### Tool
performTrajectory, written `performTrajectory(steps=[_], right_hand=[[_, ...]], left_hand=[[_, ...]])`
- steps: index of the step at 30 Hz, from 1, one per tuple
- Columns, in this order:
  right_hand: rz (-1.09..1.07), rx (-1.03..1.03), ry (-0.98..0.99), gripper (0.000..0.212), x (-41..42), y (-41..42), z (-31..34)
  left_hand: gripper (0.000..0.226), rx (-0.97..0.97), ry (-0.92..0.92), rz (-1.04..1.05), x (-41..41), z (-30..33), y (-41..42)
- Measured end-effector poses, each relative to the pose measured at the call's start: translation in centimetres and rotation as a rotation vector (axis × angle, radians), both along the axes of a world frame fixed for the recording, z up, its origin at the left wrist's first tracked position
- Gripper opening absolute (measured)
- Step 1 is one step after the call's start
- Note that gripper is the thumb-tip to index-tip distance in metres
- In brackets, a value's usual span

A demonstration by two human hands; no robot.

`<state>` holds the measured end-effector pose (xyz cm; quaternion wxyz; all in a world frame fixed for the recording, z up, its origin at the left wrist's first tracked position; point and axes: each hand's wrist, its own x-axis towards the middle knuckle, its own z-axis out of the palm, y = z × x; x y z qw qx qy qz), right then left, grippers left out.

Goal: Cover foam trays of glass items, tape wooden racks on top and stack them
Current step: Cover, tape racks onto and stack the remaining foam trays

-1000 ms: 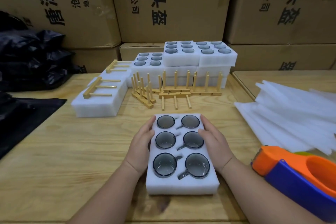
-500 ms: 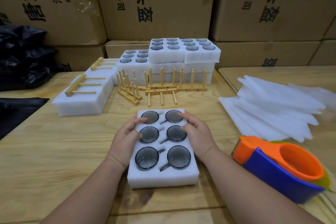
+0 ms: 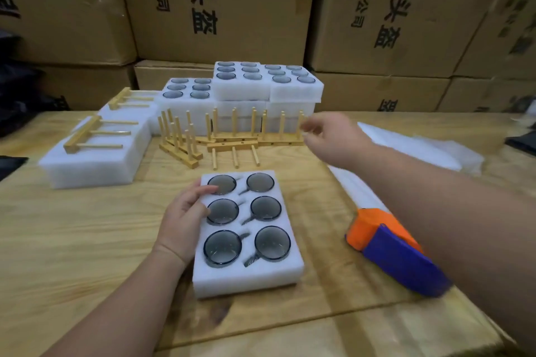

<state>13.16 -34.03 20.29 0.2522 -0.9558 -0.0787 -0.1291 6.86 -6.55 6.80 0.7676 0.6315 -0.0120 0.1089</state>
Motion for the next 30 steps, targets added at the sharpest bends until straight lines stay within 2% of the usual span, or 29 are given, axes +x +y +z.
performTrajectory(steps=[2, 4, 6, 8, 10, 13, 19, 21, 27, 30], right_hand=[[-0.158, -0.061, -0.115, 0.039, 1.4, -4.1, 2.1], [-0.326, -0.119, -0.115, 0.046, 2.3, -8.6, 2.9], [-0.488, -0.16, -0.015, 0.06, 2.8, -12.5, 2.6], [-0.59, -0.168, 0.131, 0.082, 2.8, -15.2, 1.3], [-0.596, -0.142, 0.293, 0.1, 2.6, -16.6, -0.5], [-0.533, -0.082, 0.465, 0.101, 2.5, -17.0, -2.8], [-0.492, -0.138, 0.445, 0.1, 3.0, -16.4, -2.8], [-0.486, -0.203, 0.446, 0.092, 2.8, -16.2, -2.2], [-0.481, -0.453, 0.293, 0.035, 2.0, -14.8, -0.1], [-0.601, -0.578, 0.173, 0.013, 1.3, -14.3, 0.9]], left_hand=[[0.039, 0.031, -0.03, -0.013, 0.0, 0.0, 0.0], [0.04, 0.061, -0.049, -0.027, 0.1, -0.1, 0.1], [0.041, 0.104, -0.056, -0.023, 0.2, -0.3, 0.3], [0.042, 0.123, -0.05, -0.014, 0.3, -0.4, 0.4], [0.043, 0.114, -0.036, -0.005, 0.3, -0.5, 0.4], [0.043, 0.131, -0.025, 0.001, 0.2, -0.4, 0.4], [0.041, 0.163, -0.032, -0.004, 0.3, -0.5, 0.5], [0.041, 0.159, -0.034, -0.009, 0.3, -0.6, 0.5], [0.04, 0.146, -0.023, -0.002, 0.3, -0.6, 0.4], [0.04, 0.138, -0.013, 0.005, 0.2, -0.6, 0.3]])
